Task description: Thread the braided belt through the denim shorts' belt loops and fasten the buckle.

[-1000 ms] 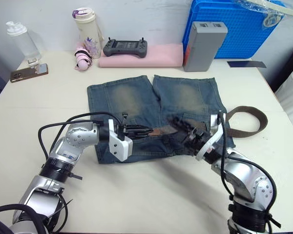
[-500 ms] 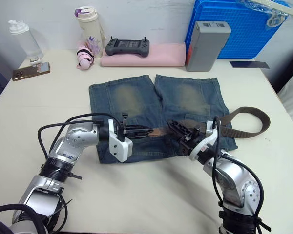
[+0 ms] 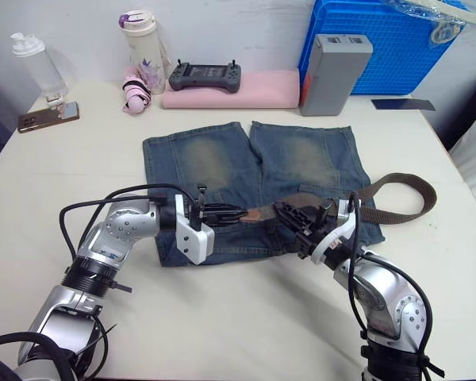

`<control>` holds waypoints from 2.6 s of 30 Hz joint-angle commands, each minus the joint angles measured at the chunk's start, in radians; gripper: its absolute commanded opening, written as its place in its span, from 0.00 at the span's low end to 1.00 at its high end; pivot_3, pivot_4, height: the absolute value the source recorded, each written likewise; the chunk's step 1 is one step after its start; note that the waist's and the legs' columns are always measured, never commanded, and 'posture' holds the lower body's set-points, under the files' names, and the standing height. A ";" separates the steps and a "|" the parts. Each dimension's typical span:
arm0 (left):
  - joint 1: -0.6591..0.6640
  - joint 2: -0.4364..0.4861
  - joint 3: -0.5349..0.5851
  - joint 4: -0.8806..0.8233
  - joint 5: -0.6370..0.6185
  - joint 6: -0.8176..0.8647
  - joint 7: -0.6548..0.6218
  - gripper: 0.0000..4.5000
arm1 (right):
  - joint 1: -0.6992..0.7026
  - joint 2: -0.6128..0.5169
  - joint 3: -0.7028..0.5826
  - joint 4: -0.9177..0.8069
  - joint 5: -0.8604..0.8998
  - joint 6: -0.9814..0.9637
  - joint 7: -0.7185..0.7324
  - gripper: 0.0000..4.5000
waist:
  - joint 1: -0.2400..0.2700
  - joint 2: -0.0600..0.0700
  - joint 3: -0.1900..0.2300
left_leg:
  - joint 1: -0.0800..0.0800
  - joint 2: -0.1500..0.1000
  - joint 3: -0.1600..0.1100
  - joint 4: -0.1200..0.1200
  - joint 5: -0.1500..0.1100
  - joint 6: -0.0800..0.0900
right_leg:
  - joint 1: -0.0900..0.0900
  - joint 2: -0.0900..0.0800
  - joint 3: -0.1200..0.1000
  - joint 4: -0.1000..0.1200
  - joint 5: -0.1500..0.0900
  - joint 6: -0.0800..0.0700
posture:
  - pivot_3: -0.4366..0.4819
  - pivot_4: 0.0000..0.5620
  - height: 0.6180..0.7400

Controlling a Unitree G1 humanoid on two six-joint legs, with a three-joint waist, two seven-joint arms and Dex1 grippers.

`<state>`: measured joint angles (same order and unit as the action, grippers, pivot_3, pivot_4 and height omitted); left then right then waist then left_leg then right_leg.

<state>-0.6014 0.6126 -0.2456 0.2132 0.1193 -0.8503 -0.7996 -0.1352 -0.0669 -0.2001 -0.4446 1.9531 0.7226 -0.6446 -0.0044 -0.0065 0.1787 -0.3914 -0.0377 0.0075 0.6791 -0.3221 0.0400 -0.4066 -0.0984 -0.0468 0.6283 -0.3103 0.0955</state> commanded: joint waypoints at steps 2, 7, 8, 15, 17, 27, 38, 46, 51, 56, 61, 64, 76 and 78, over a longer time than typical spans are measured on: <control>0.010 0.018 0.016 -0.025 -0.021 -0.001 0.011 0.00 | -0.018 -0.030 -0.018 -0.017 0.019 -0.018 0.026 0.24 | 0.000 0.000 0.000 | 0.000 0.000 0.000 0.000 0.000 0.000 | 0.000 0.000 0.000 0.000 0.000 0.000 | 0.48 0.27 0.87; 0.011 0.022 0.014 -0.026 -0.021 0.001 0.014 0.00 | -0.017 -0.051 -0.028 -0.003 0.019 -0.027 0.022 0.78 | 0.000 0.000 0.000 | 0.000 0.000 0.000 0.000 0.000 0.000 | 0.000 0.000 0.000 0.000 0.000 0.000 | 0.48 0.27 0.87; 0.011 0.023 0.014 -0.026 -0.021 0.001 0.013 0.00 | -0.016 -0.058 -0.035 0.003 0.019 -0.027 0.023 0.78 | 0.000 0.000 0.000 | 0.000 0.000 0.000 0.000 0.000 0.000 | 0.000 0.000 0.000 0.000 0.000 0.000 | 0.48 0.27 0.87; 0.015 0.026 0.012 -0.033 -0.029 0.002 0.009 0.00 | -0.018 -0.062 -0.061 0.026 0.019 -0.047 0.021 0.61 | 0.001 0.000 0.000 | 0.000 0.000 0.001 0.000 0.000 0.000 | 0.000 0.000 0.000 0.000 0.000 0.000 | 0.48 0.27 0.87; 0.017 0.028 0.012 -0.035 -0.031 0.003 0.008 0.00 | -0.017 -0.058 -0.065 0.028 0.019 -0.050 0.024 0.38 | 0.000 0.000 0.000 | 0.000 0.000 0.001 0.000 0.000 0.000 | 0.000 0.000 0.000 0.000 0.000 0.000 | 0.48 0.27 0.87; 0.032 0.018 0.008 -0.058 -0.099 0.088 -0.019 0.21 | -0.018 -0.034 -0.039 0.016 0.019 -0.059 0.036 0.00 | 0.000 0.000 0.000 | 0.000 0.000 0.001 0.000 0.000 0.000 | 0.000 0.000 0.000 0.000 0.000 0.000 | 0.48 0.27 0.87; 0.254 0.099 0.157 -0.306 -0.624 0.962 -0.155 0.67 | 0.062 -0.154 -0.109 -0.060 -0.174 -0.163 0.226 0.00 | -0.001 0.001 0.000 | 0.000 0.001 0.000 -0.001 0.000 0.000 | 0.000 0.000 0.001 0.000 0.000 0.000 | 0.48 0.27 0.87; 0.274 0.074 0.231 -0.367 -0.654 1.103 -0.132 0.67 | 0.102 -0.137 -0.092 -0.089 -0.377 -0.251 0.322 0.00 | 0.002 0.001 0.000 | 0.000 0.000 0.000 0.000 0.000 0.000 | 0.000 0.000 0.001 0.000 0.000 -0.001 | 0.48 0.27 0.87; 0.272 0.057 0.243 -0.387 -0.638 1.131 -0.125 0.67 | 0.139 -0.124 -0.099 -0.113 -0.421 -0.282 0.367 0.00 | 0.002 0.001 0.000 | 0.000 0.000 0.000 -0.001 0.000 0.000 | 0.000 0.000 0.001 0.000 0.000 -0.001 | 0.48 0.27 0.87; 0.254 0.048 0.251 -0.381 -0.628 1.147 -0.124 0.67 | 0.185 -0.147 -0.060 -0.163 -0.472 -0.260 0.405 0.00 | 0.002 0.001 0.000 | 0.000 0.000 0.001 -0.001 0.000 0.000 | 0.000 0.000 0.001 0.000 0.000 -0.001 | 0.48 0.27 0.87; 0.232 0.041 0.252 -0.380 -0.621 1.164 -0.125 0.67 | 0.190 -0.132 0.015 -0.184 -0.591 -0.271 0.437 0.00 | 0.000 0.001 0.000 | 0.000 0.000 0.001 -0.001 0.000 0.000 | -0.001 0.000 0.002 0.000 0.000 -0.001 | 0.48 0.27 0.87; 0.224 0.039 0.255 -0.381 -0.618 1.171 -0.126 0.67 | 0.190 -0.118 0.061 -0.185 -0.680 -0.283 0.465 0.00 | 0.000 0.001 0.000 | 0.000 0.000 0.001 -0.001 0.000 -0.001 | -0.001 0.001 0.002 0.000 0.000 -0.001 | 0.48 0.27 0.87; 0.210 0.037 0.262 -0.393 -0.619 1.200 -0.118 0.67 | 0.213 -0.036 0.089 -0.195 -0.705 -0.318 0.529 0.00 | 0.000 0.001 0.000 | 0.001 0.000 0.001 -0.002 0.001 -0.002 | -0.001 0.001 0.002 0.000 0.000 -0.001 | 0.48 0.27 0.87; 0.207 0.036 0.261 -0.388 -0.617 1.200 -0.118 0.67 | 0.219 -0.021 0.044 -0.195 -0.566 -0.323 0.512 0.00 | 0.001 0.001 0.000 | 0.001 0.000 0.001 -0.002 0.001 -0.002 | -0.001 0.001 0.002 0.000 0.000 -0.001 | 0.48 0.27 0.87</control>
<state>-0.3806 0.6482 -0.0100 -0.1447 -0.4987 0.3507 -0.9189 0.0785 -0.0952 -0.1321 -0.5898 1.2978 0.4127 -0.1304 -0.0038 -0.0052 0.1788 -0.3908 -0.0373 0.0082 0.6772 -0.3212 0.0382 -0.4080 -0.0974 -0.0449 0.6286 -0.3107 0.0949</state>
